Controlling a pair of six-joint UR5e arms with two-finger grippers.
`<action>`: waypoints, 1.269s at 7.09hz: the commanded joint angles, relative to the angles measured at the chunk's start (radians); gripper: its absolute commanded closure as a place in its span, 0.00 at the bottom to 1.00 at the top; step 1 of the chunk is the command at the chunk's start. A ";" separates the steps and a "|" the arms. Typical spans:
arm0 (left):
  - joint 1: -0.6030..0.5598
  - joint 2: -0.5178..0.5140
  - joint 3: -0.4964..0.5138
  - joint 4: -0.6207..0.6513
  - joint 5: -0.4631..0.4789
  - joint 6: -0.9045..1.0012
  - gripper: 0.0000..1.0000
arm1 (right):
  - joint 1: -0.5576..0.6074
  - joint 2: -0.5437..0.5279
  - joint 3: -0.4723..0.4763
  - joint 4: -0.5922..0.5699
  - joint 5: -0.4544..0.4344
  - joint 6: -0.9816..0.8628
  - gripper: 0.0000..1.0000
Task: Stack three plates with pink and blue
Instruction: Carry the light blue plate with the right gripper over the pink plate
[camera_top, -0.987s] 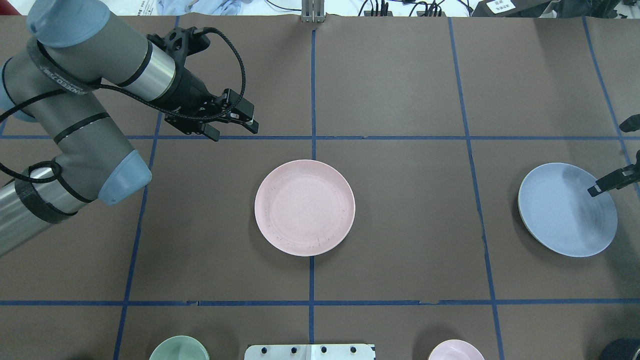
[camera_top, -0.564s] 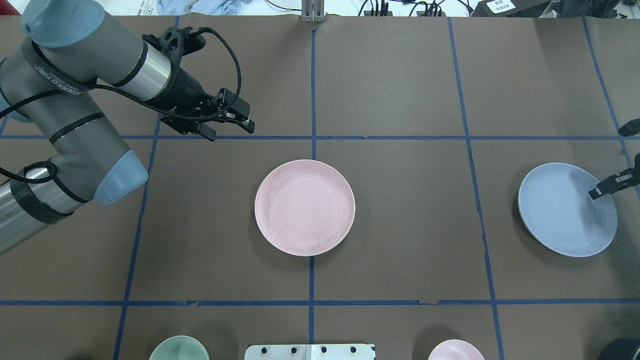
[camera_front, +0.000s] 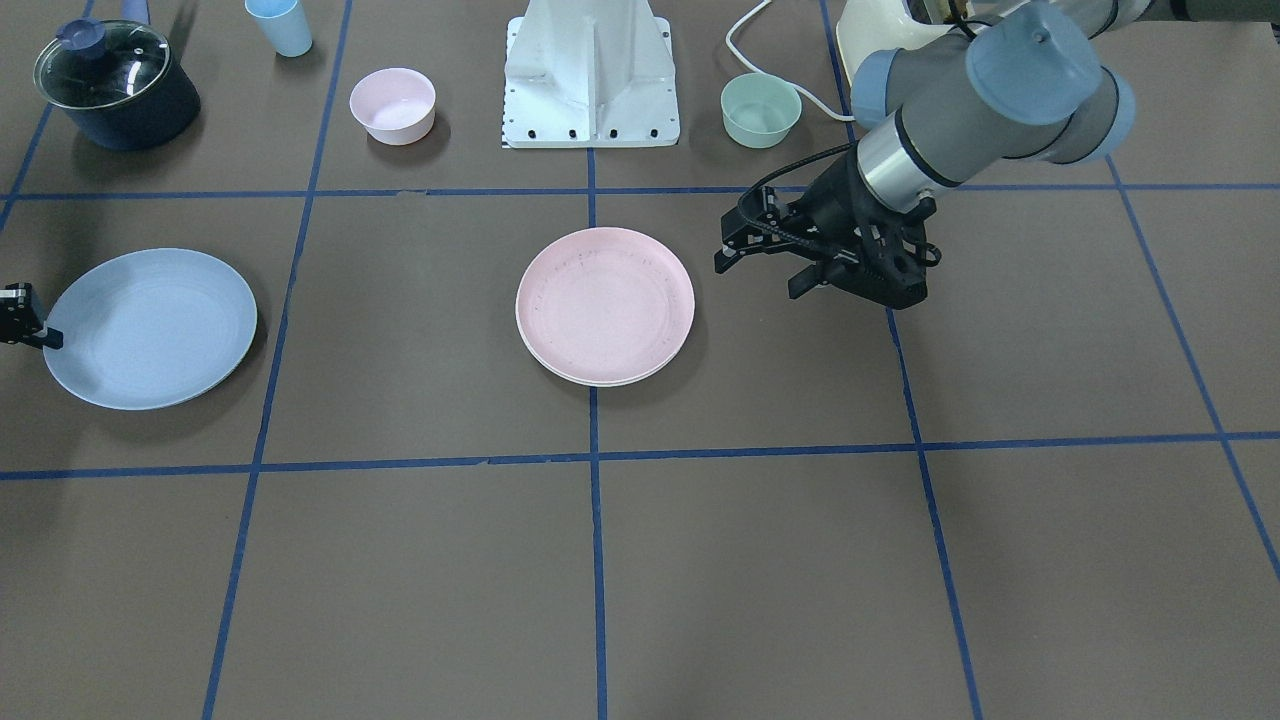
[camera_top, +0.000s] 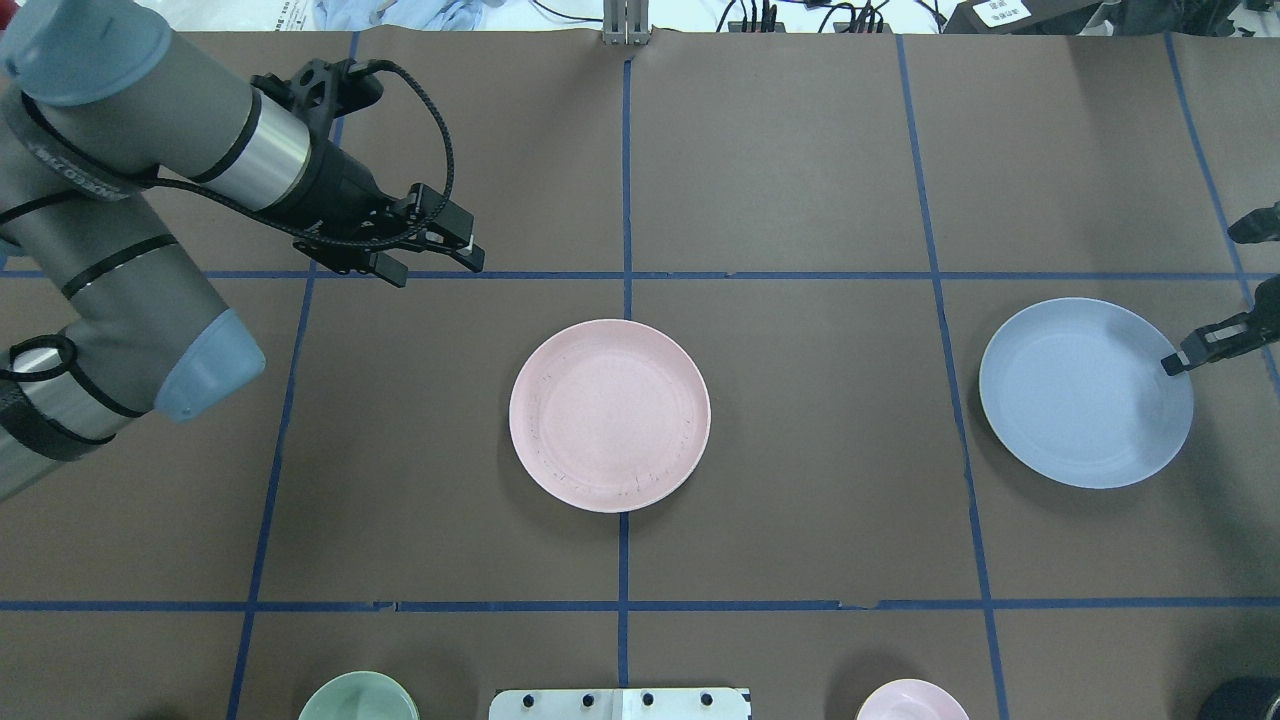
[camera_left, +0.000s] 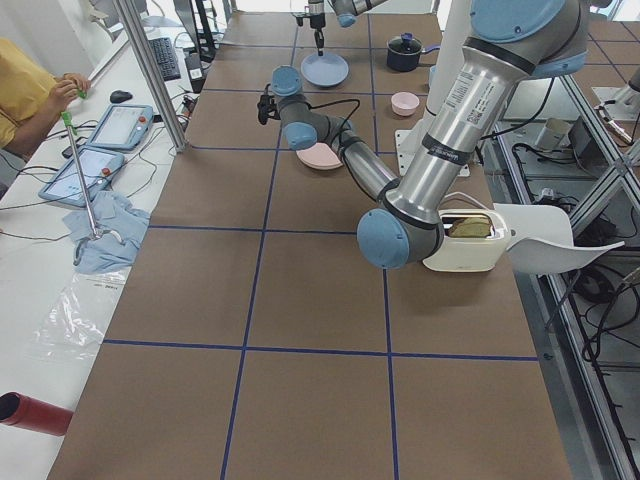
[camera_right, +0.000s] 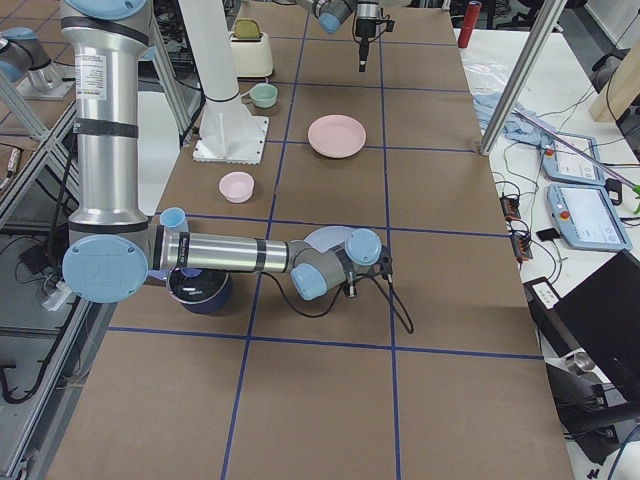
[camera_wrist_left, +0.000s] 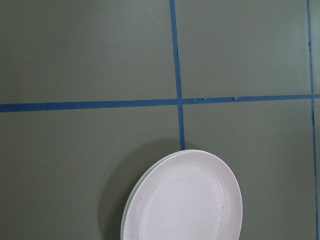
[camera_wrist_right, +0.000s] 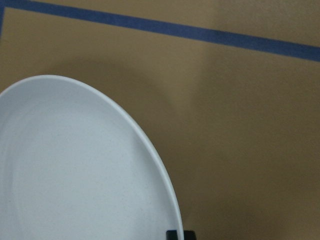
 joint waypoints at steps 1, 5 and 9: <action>-0.060 0.102 -0.031 0.002 0.001 0.169 0.00 | -0.092 0.053 0.165 0.014 -0.002 0.334 1.00; -0.151 0.225 -0.030 0.000 0.002 0.387 0.00 | -0.478 0.415 0.199 0.009 -0.318 0.932 1.00; -0.151 0.231 -0.039 0.000 0.004 0.381 0.00 | -0.578 0.492 0.163 0.003 -0.411 1.008 1.00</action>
